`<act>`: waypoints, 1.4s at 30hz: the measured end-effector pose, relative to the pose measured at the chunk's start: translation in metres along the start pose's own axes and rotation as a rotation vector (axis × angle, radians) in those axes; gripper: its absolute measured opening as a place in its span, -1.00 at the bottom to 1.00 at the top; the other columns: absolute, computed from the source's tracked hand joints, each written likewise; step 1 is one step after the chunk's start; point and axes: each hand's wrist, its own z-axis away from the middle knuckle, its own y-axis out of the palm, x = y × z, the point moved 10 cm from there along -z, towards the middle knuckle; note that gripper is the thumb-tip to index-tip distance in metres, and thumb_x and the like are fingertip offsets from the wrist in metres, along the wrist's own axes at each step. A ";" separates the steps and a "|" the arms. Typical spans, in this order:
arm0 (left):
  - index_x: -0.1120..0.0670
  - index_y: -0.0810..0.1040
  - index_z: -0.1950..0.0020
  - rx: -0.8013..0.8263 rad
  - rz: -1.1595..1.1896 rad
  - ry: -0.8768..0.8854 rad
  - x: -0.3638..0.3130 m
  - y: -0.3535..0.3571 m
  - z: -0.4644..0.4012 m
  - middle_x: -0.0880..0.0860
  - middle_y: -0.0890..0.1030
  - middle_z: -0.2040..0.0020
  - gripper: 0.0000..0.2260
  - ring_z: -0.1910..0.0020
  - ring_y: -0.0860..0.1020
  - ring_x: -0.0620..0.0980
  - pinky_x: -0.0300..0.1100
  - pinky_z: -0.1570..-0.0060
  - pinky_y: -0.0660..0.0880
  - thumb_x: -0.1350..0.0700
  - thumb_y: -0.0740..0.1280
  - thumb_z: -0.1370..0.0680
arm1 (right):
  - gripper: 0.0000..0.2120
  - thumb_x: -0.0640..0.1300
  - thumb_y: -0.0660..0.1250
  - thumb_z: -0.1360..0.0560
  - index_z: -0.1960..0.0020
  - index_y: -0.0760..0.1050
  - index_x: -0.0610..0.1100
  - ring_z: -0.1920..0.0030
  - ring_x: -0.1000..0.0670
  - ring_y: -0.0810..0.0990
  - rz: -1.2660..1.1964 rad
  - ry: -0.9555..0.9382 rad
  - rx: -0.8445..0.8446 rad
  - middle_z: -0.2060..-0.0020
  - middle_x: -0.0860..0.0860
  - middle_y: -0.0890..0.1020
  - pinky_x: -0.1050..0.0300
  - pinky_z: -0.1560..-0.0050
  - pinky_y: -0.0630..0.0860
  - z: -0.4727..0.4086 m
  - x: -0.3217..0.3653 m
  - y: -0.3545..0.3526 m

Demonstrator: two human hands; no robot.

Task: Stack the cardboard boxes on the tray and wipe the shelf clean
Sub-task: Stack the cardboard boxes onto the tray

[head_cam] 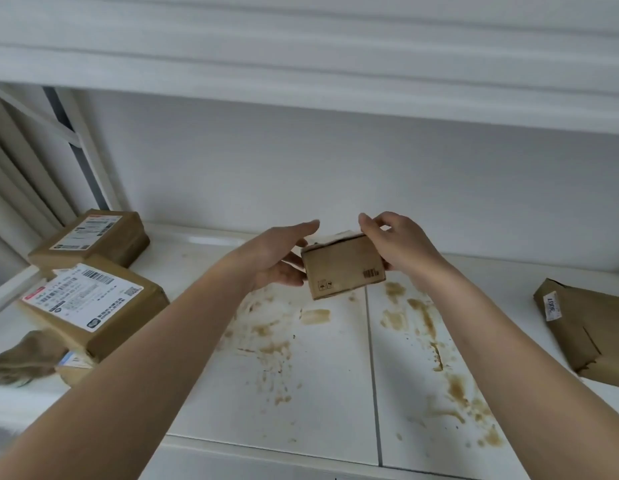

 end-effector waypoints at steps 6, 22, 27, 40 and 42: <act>0.13 0.47 -0.02 -0.126 0.096 0.032 -0.004 -0.036 0.015 0.26 0.53 -0.04 -0.73 0.13 0.60 0.22 0.04 -0.06 0.58 -0.08 0.30 -0.55 | -0.86 -0.02 0.35 -0.53 -0.04 0.48 -0.04 0.17 0.17 0.50 -0.190 -0.061 -0.030 0.09 0.13 0.51 0.28 0.36 0.39 -0.004 0.022 0.029; 0.18 0.38 -0.24 -0.590 0.231 -0.052 0.007 -0.189 0.111 0.24 0.46 -0.13 -0.63 0.19 0.64 0.24 0.02 0.22 0.64 0.06 0.37 -0.53 | -0.67 -0.12 0.39 -0.51 -0.26 0.53 0.04 -0.08 0.04 0.61 -0.486 -0.292 0.262 -0.10 0.11 0.57 0.03 -0.07 0.57 -0.008 0.135 0.149; 0.19 0.39 -0.11 -0.718 0.226 -0.036 0.015 -0.222 0.152 0.21 0.49 0.19 -0.74 0.33 0.62 0.18 -0.08 0.34 0.61 0.05 0.33 -0.56 | -0.66 -0.19 0.36 -0.54 -0.31 0.51 -0.07 -0.09 0.00 0.59 -0.663 -0.178 0.436 -0.07 0.03 0.60 0.04 0.18 0.57 0.002 0.157 0.191; 0.19 0.35 -0.34 -0.865 0.136 -0.158 0.052 -0.261 0.196 0.21 0.50 0.16 -0.55 0.42 0.64 0.13 -0.13 0.42 0.62 0.05 0.35 -0.53 | -0.72 -0.19 0.34 -0.55 -0.26 0.53 -0.07 -0.08 -0.01 0.58 -0.667 -0.077 0.664 0.00 0.06 0.62 -0.18 -0.02 0.60 0.035 0.172 0.266; 0.20 0.35 -0.33 -0.849 0.134 -0.178 0.058 -0.263 0.194 0.22 0.51 0.14 -0.56 0.39 0.65 0.15 -0.11 0.39 0.63 0.05 0.35 -0.53 | -0.72 -0.19 0.34 -0.55 -0.26 0.53 -0.06 -0.05 0.01 0.58 -0.658 -0.086 0.659 0.00 0.06 0.62 -0.09 0.05 0.60 0.034 0.171 0.268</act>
